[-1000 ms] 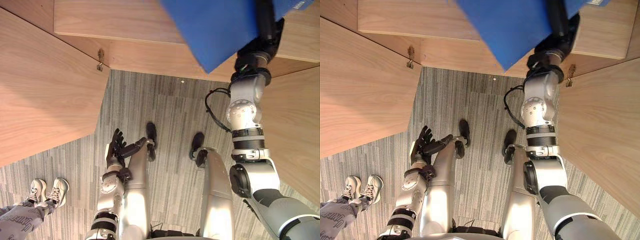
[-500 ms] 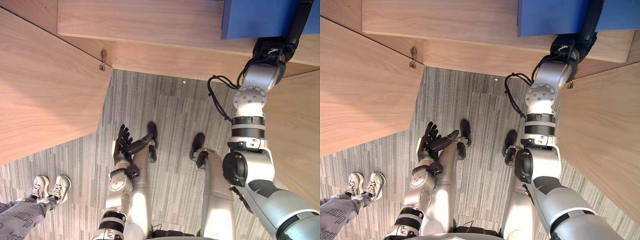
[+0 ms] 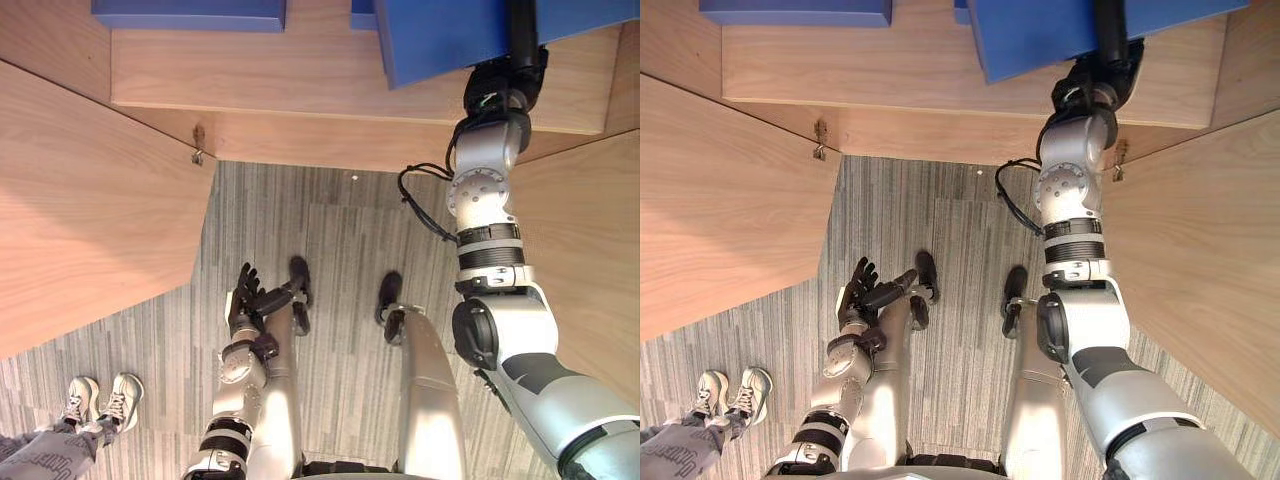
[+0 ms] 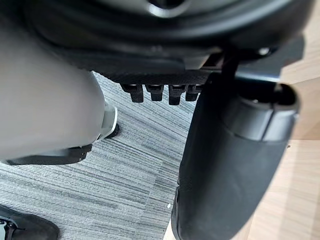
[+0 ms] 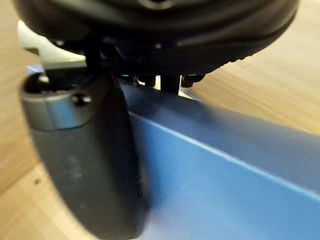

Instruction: Walk over to the cabinet, pick up the folder, carry it to the office cabinet, place the folder inside the office cabinet, then close the office cabinet door

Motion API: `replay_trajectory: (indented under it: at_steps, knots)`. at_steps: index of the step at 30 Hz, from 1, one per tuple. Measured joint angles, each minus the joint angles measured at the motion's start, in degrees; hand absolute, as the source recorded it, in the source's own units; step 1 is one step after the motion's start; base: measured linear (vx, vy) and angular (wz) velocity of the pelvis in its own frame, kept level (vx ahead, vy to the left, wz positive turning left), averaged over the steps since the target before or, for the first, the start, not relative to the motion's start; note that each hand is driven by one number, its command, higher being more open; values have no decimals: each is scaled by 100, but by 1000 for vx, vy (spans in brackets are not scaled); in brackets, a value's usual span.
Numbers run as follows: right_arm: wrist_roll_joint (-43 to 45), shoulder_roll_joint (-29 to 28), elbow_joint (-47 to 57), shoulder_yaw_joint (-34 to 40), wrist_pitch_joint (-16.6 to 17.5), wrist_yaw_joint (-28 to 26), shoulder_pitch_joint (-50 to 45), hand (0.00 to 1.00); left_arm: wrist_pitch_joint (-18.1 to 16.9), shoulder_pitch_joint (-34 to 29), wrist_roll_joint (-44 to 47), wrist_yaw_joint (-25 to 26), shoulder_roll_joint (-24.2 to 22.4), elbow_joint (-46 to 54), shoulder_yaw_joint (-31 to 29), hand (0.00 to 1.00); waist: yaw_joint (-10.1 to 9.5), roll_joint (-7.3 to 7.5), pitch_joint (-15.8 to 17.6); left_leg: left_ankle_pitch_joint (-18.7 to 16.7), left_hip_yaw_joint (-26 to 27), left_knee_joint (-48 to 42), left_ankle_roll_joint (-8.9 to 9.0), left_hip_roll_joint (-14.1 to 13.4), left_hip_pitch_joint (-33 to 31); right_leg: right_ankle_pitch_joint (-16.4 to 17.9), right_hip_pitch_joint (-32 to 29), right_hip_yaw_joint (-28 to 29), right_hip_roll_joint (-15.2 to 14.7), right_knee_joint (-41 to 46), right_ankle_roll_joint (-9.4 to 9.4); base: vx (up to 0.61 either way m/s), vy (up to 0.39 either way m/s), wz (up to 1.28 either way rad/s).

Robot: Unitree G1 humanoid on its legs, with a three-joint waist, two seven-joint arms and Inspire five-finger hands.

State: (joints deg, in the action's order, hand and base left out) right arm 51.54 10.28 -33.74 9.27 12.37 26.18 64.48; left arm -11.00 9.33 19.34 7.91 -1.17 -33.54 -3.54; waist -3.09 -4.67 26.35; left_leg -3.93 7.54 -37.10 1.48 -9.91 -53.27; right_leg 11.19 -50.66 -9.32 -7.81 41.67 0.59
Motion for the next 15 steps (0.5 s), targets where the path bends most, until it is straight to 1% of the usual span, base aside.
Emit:
replay_trajectory:
  at_steps: [2, 7, 11, 13, 15]
  knots:
    - [-126, 75, -151, -263, -100, -72, 0, 100, -12, 34, 0, 0, 10, -72, -21, 100, 14, 0, 0, 1, 26, 10, 1, -29, 24, -12, 1, 15, 27, -9, -15, -33, -42, -7]
    - [-227, 73, -219, -523, -239, -146, -3, 100, -13, 126, 0, 14, 15, -273, -86, 100, 80, 0, 0, 11, 72, 81, 6, -79, 114, -70, 77, 37, 90, -125, -18, -12, -33, -7]
    - [-276, 73, -254, -554, -248, -187, -10, 100, 3, 182, 0, 23, 4, -342, -111, 100, 91, -1, 0, 12, 79, 108, 6, -93, 143, -88, 108, 42, 107, -177, -16, 4, -10, -2]
    - [-393, 106, -253, -687, -270, -203, -43, 100, 6, 183, 0, 23, 5, -348, -111, 100, 107, -1, 0, 12, 80, 120, 6, -105, 150, -110, 119, 50, 125, -206, -12, 6, -14, -5]
    - [-663, 327, -249, -1039, -366, -376, -213, 100, 4, 190, 0, 10, 6, -385, -110, 100, 113, -1, 0, 12, 88, 142, 5, -108, 187, -123, 150, 64, 131, -224, -10, 3, -7, -2]
